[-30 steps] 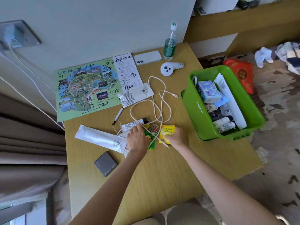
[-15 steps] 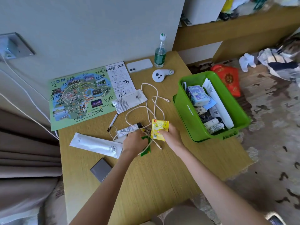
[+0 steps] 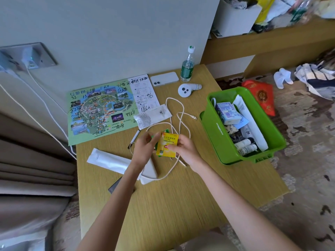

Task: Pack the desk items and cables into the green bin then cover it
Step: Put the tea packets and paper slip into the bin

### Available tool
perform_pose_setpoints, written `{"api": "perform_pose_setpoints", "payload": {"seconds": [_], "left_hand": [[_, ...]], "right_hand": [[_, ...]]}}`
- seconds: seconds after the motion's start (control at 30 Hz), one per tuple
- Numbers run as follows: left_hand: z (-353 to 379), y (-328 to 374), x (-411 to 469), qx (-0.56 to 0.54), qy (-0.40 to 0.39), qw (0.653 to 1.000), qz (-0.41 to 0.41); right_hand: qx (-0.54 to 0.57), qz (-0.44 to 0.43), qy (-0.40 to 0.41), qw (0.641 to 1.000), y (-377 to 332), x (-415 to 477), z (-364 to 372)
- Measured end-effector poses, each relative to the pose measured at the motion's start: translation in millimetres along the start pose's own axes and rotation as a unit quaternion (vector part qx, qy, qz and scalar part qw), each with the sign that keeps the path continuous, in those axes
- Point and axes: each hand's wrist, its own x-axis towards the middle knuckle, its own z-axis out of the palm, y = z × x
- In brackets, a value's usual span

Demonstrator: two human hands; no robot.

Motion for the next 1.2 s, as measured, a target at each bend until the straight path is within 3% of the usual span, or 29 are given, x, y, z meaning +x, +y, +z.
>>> {"api": "perform_pose_setpoints", "payload": {"seconds": [0.2, 0.33, 0.43, 0.53, 0.73, 0.9, 1.2], "left_hand": [[-19.7, -10.2, 5.9, 0.005, -0.006, 1.0, 0.006], [-37.7, -21.9, 18.0, -0.011, 0.04, 0.999, -0.025], [-53.1, -34.6, 23.9, 0.021, 0.044, 0.997, -0.061], [-64.7, -50.2, 28.2, 0.08, 0.042, 0.993, -0.075], [-70.8, -71.9, 31.2, 0.131, 0.028, 0.986, -0.096], [-70.8, -79.6, 34.5, 0.147, 0.032, 0.984, -0.099], [-71.6, -83.3, 34.7, 0.163, 0.038, 0.981, -0.097]], "right_hand": [[-0.076, -0.053, -0.041, 0.995, -2.2, 13.4, 16.4], [-0.114, -0.047, 0.029, 0.992, 12.9, 27.7, 12.1], [-0.262, -0.018, 0.101, 0.96, 34.6, 38.2, -1.1], [-0.37, 0.01, 0.109, 0.923, 51.8, 43.7, -7.0], [-0.45, 0.014, 0.105, 0.887, 54.3, 50.1, 2.1], [-0.458, 0.036, 0.109, 0.882, 57.3, 53.0, 6.5], [-0.271, -0.044, 0.174, 0.946, 46.9, 39.7, -12.9]]}}
